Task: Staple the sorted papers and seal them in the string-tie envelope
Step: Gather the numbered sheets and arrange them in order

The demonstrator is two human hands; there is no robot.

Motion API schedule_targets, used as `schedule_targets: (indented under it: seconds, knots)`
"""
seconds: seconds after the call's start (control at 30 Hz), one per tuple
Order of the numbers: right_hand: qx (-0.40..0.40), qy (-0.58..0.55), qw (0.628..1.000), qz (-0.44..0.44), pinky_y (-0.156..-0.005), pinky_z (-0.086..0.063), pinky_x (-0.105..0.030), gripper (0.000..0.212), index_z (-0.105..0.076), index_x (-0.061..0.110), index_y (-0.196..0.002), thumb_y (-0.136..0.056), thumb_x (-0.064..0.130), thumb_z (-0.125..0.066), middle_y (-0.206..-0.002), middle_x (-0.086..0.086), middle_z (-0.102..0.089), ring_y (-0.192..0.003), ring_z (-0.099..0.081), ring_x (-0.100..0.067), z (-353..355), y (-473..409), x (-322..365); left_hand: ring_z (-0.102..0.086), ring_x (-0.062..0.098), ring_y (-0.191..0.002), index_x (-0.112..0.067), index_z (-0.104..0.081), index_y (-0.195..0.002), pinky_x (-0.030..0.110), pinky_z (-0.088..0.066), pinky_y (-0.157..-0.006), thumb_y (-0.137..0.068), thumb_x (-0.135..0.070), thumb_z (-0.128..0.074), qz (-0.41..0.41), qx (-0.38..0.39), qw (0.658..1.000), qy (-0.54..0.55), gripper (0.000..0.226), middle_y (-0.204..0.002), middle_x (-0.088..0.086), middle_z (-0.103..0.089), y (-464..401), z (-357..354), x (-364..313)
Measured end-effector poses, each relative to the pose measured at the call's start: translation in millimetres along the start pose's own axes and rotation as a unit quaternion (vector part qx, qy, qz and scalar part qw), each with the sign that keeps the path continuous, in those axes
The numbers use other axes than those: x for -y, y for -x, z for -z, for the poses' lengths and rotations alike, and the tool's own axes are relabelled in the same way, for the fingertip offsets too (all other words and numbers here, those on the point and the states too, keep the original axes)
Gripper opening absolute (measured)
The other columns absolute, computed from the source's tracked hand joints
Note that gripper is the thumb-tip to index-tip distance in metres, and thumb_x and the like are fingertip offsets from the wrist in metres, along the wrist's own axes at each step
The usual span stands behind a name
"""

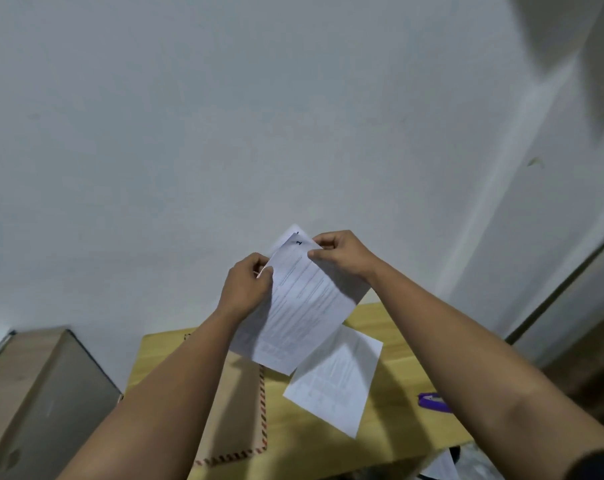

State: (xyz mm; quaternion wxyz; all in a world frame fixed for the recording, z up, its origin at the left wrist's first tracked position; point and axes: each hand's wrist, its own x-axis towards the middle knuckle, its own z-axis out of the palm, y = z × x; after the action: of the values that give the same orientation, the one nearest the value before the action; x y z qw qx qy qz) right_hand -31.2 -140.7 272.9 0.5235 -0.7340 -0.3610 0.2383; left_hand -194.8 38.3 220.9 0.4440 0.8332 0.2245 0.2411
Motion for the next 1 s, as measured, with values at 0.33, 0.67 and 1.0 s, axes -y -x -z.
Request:
schedule_targets:
  seconds: [0.33, 0.67, 1.0]
  knots:
    - [-0.011, -0.128, 0.99, -0.053, -0.07, -0.06, -0.027, 0.02, -0.076, 0.008, -0.111, -0.092, 0.004, -0.071, -0.102, -0.013, -0.08, -0.089, -0.079, -0.025, 39, 4, -26, -0.044, 0.005, -0.062, -0.028, -0.051, -0.092, 0.029, -0.042, -0.062, -0.082, -0.045, -0.071, 0.01, 0.054, 0.998, 0.003, 0.029, -0.078, -0.009, -0.054, -29, -36, -4]
    - [-0.045, -0.115, 0.981, -0.147, -0.077, -0.059, -0.022, 0.042, -0.068, 0.01, -0.133, -0.093, -0.004, -0.068, -0.113, -0.007, -0.077, -0.093, -0.076, -0.013, 73, -40, -150, -0.064, 0.004, -0.068, -0.024, -0.077, -0.099, 0.027, -0.052, -0.07, -0.092, -0.014, -0.062, 0.096, 0.194, 0.976, -0.028, 0.019, -0.08, -0.013, -0.072, -74, -120, 29]
    - [0.135, 0.301, 0.885, -0.33, -0.109, -0.044, -0.043, 0.075, -0.032, 0.013, -0.157, -0.095, 0.032, -0.069, -0.153, -0.014, -0.047, -0.138, -0.048, -0.034, 50, -67, -324, -0.066, 0.039, -0.089, -0.005, -0.063, -0.095, 0.041, -0.049, -0.073, -0.095, -0.006, -0.053, 0.205, 0.326, 0.905, -0.18, 0.011, -0.091, 0.02, -0.072, -60, -196, 134]
